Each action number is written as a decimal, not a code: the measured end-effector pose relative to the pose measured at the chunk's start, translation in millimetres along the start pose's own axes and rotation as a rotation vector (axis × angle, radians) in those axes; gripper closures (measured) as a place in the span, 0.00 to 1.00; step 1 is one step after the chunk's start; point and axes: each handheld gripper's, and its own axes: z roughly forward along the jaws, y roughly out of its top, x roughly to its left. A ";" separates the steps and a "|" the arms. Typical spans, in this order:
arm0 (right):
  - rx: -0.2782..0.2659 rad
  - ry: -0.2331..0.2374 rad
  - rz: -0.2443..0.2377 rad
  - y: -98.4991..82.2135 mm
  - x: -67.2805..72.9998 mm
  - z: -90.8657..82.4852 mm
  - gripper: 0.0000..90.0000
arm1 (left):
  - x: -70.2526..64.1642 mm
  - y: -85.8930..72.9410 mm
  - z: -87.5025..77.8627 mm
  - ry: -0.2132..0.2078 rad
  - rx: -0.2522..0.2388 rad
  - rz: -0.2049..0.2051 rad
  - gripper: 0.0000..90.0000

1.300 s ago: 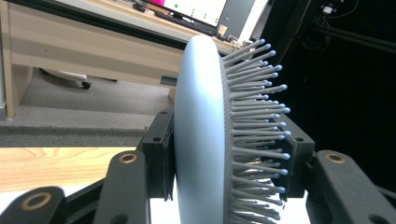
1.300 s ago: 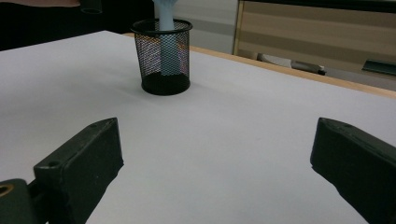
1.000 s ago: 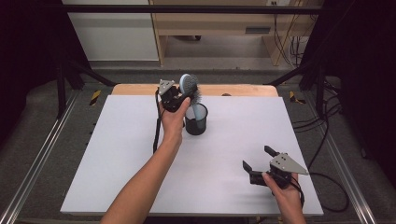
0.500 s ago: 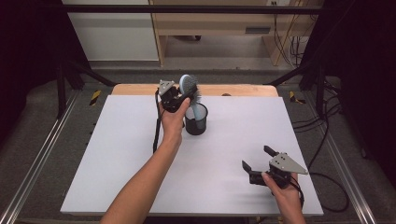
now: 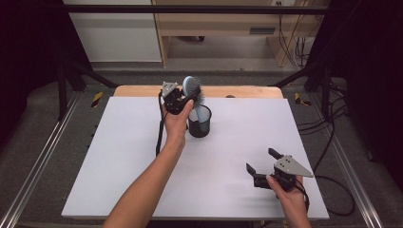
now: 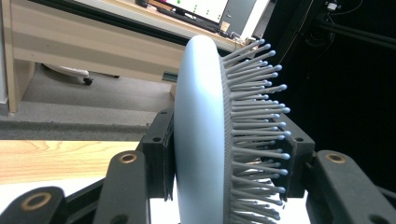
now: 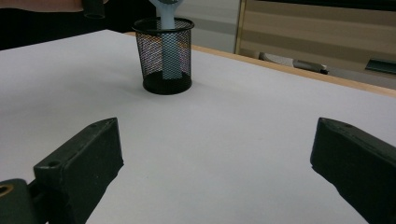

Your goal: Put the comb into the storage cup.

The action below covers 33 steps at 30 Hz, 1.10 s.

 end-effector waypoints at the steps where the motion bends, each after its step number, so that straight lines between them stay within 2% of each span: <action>1: 0.000 0.000 -0.001 0.0 -0.1 0.0 0.03 | 0.0 -0.1 0.1 0.000 0.001 0.000 0.55; 10: 0.000 -0.001 -0.002 -0.2 0.0 0.0 0.03 | -0.9 -1.4 0.9 -0.003 0.010 0.013 0.55; 33: 0.004 0.000 -0.004 -0.4 0.7 0.3 0.03 | 0.7 -4.5 1.8 -0.002 0.013 0.010 0.55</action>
